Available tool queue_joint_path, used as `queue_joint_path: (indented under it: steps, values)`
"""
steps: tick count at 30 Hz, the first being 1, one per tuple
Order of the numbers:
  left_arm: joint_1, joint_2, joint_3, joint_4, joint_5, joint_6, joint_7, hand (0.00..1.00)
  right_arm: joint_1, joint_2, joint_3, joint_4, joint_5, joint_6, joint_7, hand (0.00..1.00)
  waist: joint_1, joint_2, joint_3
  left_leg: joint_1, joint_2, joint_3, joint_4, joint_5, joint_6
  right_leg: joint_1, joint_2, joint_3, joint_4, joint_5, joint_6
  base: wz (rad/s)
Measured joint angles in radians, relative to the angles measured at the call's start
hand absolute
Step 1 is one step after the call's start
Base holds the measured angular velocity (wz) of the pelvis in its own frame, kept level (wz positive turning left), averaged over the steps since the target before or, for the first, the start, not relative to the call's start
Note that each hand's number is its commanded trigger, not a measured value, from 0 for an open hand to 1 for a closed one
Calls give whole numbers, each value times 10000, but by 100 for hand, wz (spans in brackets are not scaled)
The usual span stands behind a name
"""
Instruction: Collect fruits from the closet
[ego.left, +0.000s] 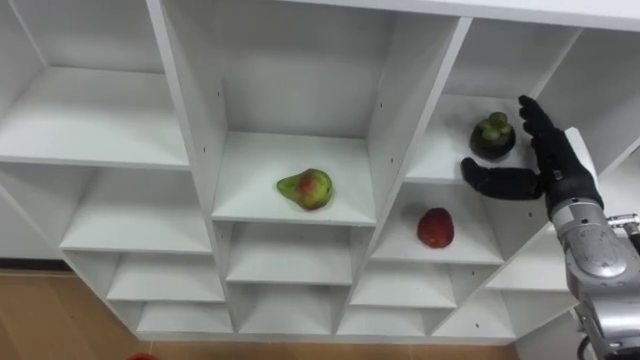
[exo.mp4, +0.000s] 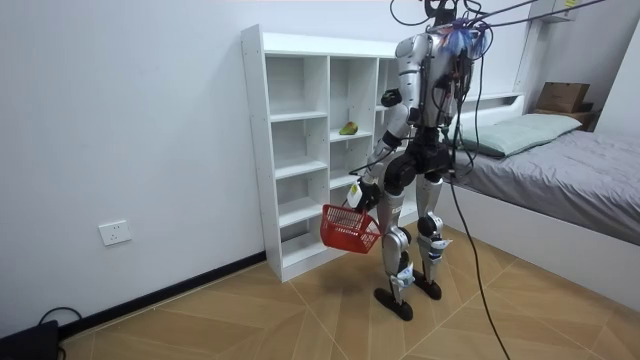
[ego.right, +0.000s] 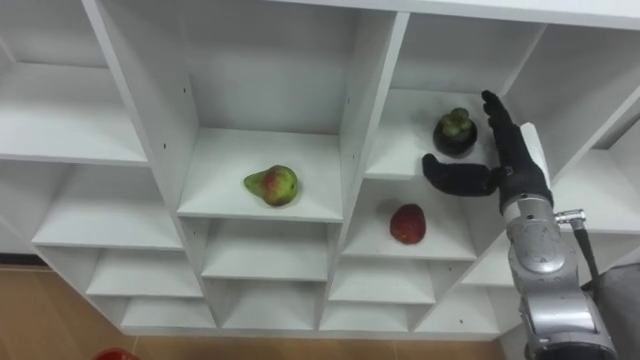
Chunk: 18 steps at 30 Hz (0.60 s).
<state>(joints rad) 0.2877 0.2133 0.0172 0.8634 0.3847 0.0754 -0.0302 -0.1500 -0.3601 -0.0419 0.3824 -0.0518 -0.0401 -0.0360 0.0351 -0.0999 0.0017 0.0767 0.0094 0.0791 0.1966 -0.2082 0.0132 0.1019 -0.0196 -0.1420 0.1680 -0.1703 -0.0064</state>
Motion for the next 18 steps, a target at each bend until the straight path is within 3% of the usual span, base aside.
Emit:
queue_joint_path:
  steps: [6, 9, 11, 13, 14, 15, 18]
  values:
    - [-15, 37, -1, -3, 0, 73, -22, 100, -3, -4, 17, 47, -29, 95, 291, 0, 11, -52, -11, 19, 2, -8, 5, 0, -1, 23, 0, -17, 6, 0, 0, 0]
    - [-12, 63, -1, -2, 0, 86, -22, 100, -8, -5, 16, 67, -173, 94, 373, 26, 11, -64, -6, 17, 2, -14, 9, 0, -1, 25, -3, -39, 14, 1, -2, 0]
    - [-13, 69, -2, -2, 0, 93, -22, 100, -15, -6, 15, 67, -284, 92, 378, 64, 11, -65, -5, 15, 3, -20, 9, -1, -1, 26, -4, -50, 17, 1, -2, 0]
    - [-13, 70, -2, -2, 0, 97, -23, 100, -76, -14, 8, 72, -411, 90, 323, 78, 8, -68, -3, 11, 5, -22, 8, -2, -1, 27, -3, -60, 19, 2, -2, 0]
    - [-13, 71, -2, -2, 0, 100, -24, 100, -140, -42, 5, 92, -524, 90, 252, 95, 7, -68, -2, 9, 6, -24, 7, -2, -2, 27, -3, -66, 19, 2, -3, 0]
    - [-8, 71, -3, 0, 0, 103, -23, 100, -222, -100, 1, 113, -686, 90, 222, 100, 8, -69, -1, 9, 7, -24, 6, -3, -2, 28, -2, -67, 20, 2, -3, 0]
    - [-6, 70, -7, 0, -2, 106, -20, 100, -313, -225, 14, 116, -882, 87, 202, 100, 40, -71, 0, 10, 9, -31, 7, -3, -3, 29, -1, -89, 21, 2, -3, 0]
